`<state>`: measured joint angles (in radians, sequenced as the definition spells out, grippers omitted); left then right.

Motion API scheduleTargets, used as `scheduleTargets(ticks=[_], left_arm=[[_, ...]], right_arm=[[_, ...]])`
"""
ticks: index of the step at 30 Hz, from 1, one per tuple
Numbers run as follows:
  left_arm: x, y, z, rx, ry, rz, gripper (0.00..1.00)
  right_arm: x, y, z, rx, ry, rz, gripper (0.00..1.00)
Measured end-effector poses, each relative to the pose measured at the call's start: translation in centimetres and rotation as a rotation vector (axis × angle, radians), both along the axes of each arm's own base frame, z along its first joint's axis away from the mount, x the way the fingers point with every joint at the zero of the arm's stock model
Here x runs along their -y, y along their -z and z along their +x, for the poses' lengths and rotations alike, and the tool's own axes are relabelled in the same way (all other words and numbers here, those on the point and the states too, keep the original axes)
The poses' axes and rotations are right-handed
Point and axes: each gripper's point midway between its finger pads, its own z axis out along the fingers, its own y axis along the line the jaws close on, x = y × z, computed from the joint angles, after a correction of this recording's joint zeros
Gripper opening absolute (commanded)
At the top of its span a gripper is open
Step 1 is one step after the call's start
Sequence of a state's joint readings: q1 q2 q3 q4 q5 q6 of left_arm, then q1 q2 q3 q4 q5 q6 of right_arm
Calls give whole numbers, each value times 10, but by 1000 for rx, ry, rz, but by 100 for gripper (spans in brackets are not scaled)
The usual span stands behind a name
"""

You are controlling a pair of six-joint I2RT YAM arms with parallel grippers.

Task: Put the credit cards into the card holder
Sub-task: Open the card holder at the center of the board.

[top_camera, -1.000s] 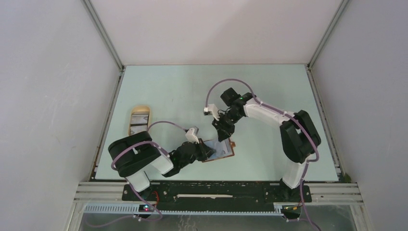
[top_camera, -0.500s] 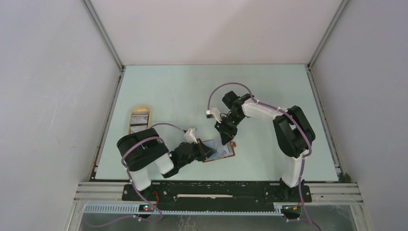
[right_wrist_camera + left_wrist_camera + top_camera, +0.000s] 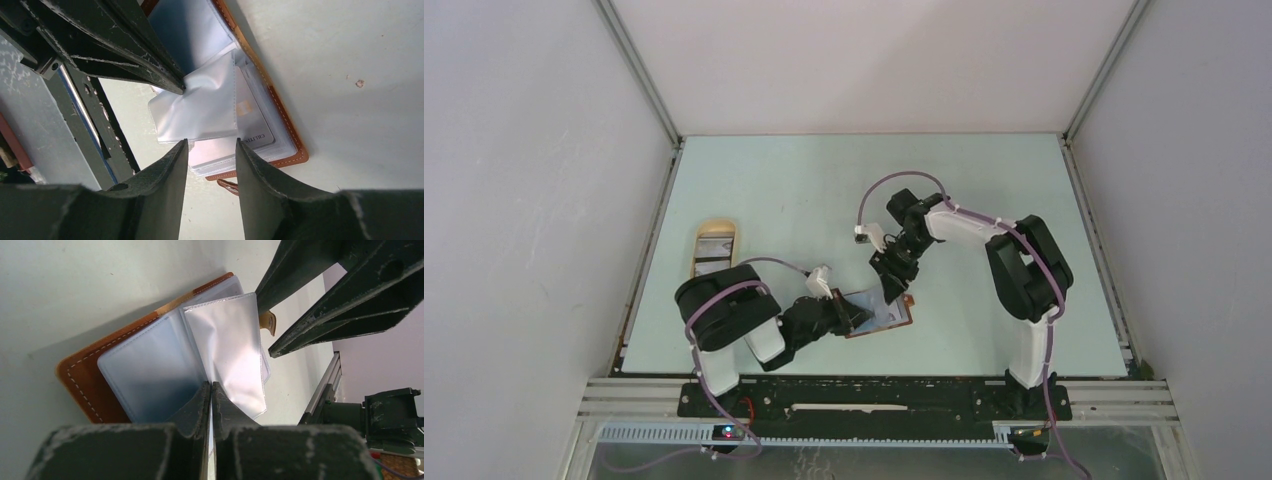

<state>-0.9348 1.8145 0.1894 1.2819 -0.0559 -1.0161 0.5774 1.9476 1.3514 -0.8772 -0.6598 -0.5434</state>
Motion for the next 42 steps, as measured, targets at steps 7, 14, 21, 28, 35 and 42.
scheduleTargets(ticks=[7, 14, 21, 28, 35, 42], left_arm=[[1, -1, -1, 1, 5, -14, 10], [1, -2, -1, 1, 7, -20, 25], [-9, -9, -8, 6, 3, -34, 40], [-20, -13, -14, 9, 0, -28, 42], [-34, -19, -21, 29, -7, -10, 43], [-51, -70, -14, 173, -61, -51, 48]], right_arm=[[-7, 2, 0, -81, 50, 24, 46], [-17, 2, -5, -158, 70, 59, 33], [-23, 7, -9, -249, 111, 76, 26], [-31, 0, -11, -303, 133, 118, 32], [-40, -9, -17, -351, 136, 163, 42], [-60, -15, -27, -373, 109, 193, 49]])
